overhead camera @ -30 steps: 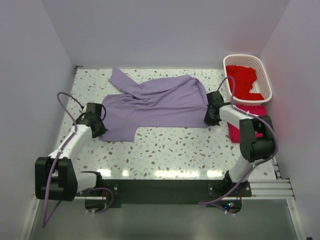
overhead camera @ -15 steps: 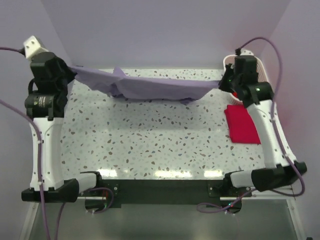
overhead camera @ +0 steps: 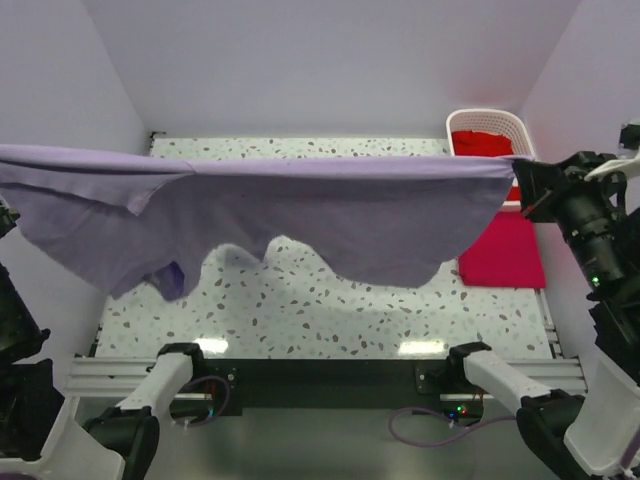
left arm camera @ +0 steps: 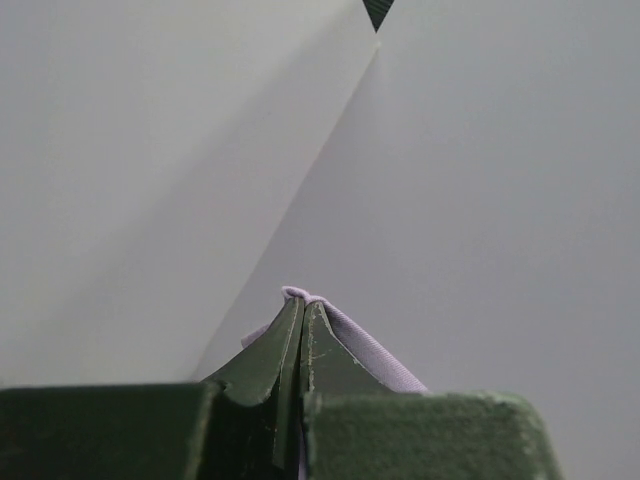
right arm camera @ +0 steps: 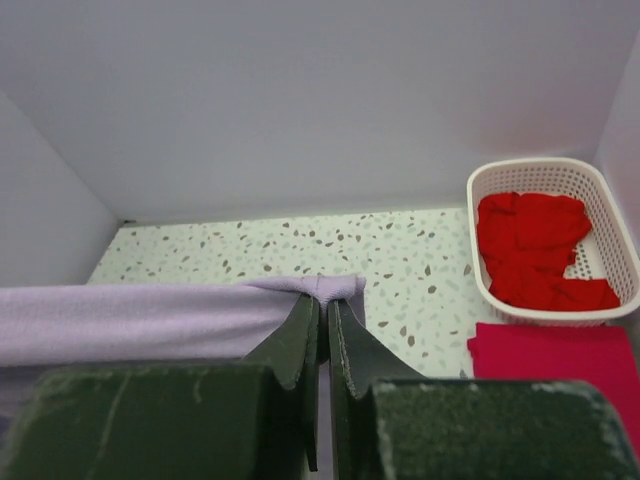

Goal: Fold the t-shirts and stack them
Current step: Flatten the tshirt out

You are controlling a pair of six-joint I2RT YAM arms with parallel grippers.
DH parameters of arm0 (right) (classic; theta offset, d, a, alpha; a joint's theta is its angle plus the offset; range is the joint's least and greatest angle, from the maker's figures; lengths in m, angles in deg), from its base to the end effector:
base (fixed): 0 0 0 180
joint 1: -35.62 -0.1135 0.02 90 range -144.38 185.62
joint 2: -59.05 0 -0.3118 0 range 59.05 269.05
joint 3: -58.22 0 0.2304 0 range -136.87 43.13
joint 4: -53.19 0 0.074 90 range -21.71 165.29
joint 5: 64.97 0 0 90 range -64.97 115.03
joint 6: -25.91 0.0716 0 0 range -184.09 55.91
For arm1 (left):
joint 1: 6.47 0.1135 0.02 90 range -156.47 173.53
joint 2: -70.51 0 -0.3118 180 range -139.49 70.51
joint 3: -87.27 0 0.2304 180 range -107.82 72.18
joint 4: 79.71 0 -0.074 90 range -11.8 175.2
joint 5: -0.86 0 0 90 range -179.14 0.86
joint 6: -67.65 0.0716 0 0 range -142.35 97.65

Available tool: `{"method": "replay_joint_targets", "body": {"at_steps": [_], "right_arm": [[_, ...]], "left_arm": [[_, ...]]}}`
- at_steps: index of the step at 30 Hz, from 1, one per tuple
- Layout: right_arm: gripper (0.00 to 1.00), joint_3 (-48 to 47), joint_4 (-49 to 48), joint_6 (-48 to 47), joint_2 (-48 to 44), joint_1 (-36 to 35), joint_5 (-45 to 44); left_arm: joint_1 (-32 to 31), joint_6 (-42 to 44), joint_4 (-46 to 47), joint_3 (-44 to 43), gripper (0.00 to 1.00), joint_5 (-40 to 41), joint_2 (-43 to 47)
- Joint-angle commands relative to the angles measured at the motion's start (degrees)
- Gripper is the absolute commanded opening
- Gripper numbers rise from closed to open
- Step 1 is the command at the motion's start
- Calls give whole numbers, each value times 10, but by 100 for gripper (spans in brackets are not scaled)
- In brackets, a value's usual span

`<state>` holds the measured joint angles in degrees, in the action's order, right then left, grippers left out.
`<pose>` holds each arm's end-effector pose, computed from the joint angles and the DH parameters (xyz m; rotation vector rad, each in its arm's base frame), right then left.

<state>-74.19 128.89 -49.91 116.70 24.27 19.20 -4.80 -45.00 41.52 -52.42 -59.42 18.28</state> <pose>0.0592 0.0045 0.5968 0.1190 1.5890 0.2669 -0.0423 0.0343 0.6555 -0.6750 0.9197 -0.0482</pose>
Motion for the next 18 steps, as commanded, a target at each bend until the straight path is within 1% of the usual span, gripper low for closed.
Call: {"method": "replay_joint_targets", "body": {"at_steps": [1,4,6,7,8,9,10,11,12,13,14,15,16,18], "right_arm": [[0,-46,21,-50,32,5,-40],[0,-31,5,-57,48,6,-25],[0,5,-15,-57,52,6,-19],[2,47,-36,-57,53,5,-16],[3,70,-49,-57,55,5,-10],[3,95,-62,-56,57,5,-8],[3,143,-85,-57,62,5,-7],[3,166,-97,-59,66,5,-7],[3,213,-110,-61,77,5,-10],[3,236,-140,-63,84,5,-13],[2,258,-156,-63,92,5,-16],[2,302,-173,-62,112,5,-23],[0,324,-214,-59,124,5,-26],[0,367,-261,-53,152,5,-30]], "left_arm": [[7,60,59,-25,0,52,-53],[6,76,72,-19,0,19,-90],[6,73,89,7,0,-32,-105],[7,70,97,55,0,-47,-115],[6,66,114,83,1,-77,-119],[6,55,121,111,3,-87,-125],[7,50,126,165,4,-92,-139],[7,48,136,192,4,-103,-146],[7,45,145,218,4,-106,-155],[7,44,168,269,4,-110,-175],[7,44,181,293,4,-123,-188],[7,42,192,314,4,-132,-202],[7,41,213,347,4,-141,-236],[7,35,231,368,3,-169,-277]]}}
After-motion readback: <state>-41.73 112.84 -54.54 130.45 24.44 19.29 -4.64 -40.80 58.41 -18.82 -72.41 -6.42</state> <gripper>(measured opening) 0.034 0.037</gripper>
